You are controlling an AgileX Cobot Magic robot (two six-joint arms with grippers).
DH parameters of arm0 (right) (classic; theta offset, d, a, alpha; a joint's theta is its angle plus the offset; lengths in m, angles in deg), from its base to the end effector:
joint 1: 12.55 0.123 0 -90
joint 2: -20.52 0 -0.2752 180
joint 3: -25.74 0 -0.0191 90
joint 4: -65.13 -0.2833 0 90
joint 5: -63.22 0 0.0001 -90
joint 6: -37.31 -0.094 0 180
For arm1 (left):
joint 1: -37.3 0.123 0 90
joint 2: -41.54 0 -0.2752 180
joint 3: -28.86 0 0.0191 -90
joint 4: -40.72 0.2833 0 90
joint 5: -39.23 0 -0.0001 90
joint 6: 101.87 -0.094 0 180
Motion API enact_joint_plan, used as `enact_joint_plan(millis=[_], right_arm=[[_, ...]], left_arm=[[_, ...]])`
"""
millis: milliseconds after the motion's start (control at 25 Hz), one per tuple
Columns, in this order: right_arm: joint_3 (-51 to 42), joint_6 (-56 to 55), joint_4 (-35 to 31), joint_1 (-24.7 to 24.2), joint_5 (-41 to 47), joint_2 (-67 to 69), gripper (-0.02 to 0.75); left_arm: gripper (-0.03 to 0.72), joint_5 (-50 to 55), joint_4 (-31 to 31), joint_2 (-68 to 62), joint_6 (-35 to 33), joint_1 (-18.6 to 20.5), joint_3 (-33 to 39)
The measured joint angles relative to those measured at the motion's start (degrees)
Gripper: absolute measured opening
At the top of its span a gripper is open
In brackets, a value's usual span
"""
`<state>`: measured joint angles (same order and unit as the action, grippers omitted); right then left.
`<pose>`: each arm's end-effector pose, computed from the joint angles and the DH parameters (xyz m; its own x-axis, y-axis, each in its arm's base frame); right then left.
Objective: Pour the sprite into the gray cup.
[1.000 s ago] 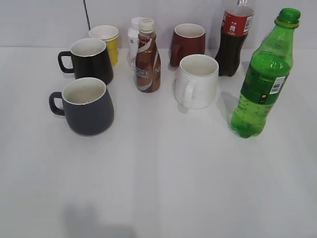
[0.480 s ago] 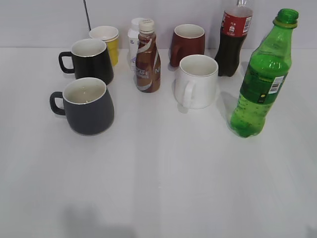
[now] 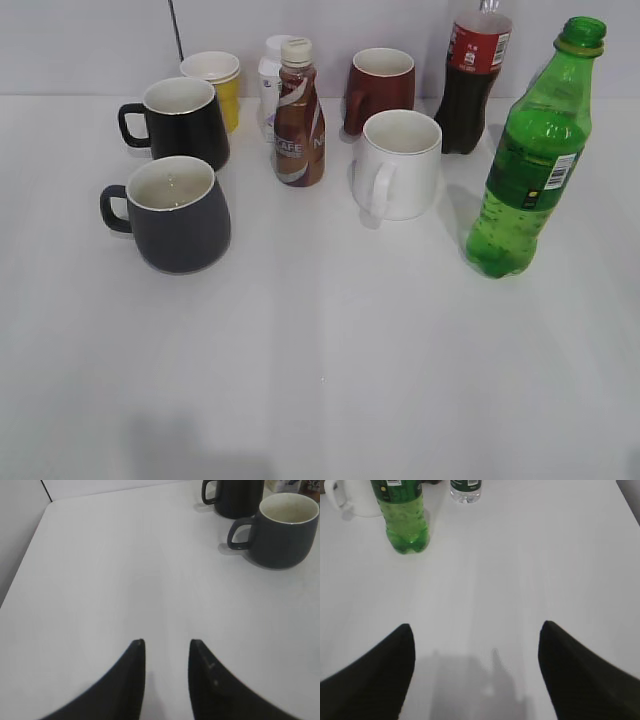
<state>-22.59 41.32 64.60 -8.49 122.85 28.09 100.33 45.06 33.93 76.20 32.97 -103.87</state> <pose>0.0357 0.0033 0.2933 -0.4239 -0.0955 -0.9007 -0.1059 0.9928 -0.0555 0.0327 0.0038 0.2970 -0.4335 0.1032 -0.8952 0.0465 0.9947 0.0921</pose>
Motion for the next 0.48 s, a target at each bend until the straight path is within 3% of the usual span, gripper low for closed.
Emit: enact_joint_plan(millis=[480], right_arm=[[0.0,0.0,0.0,0.0,0.0,0.0,0.574]], left_arm=[[0.235,0.0,0.0,0.0,0.0,0.0,0.0]])
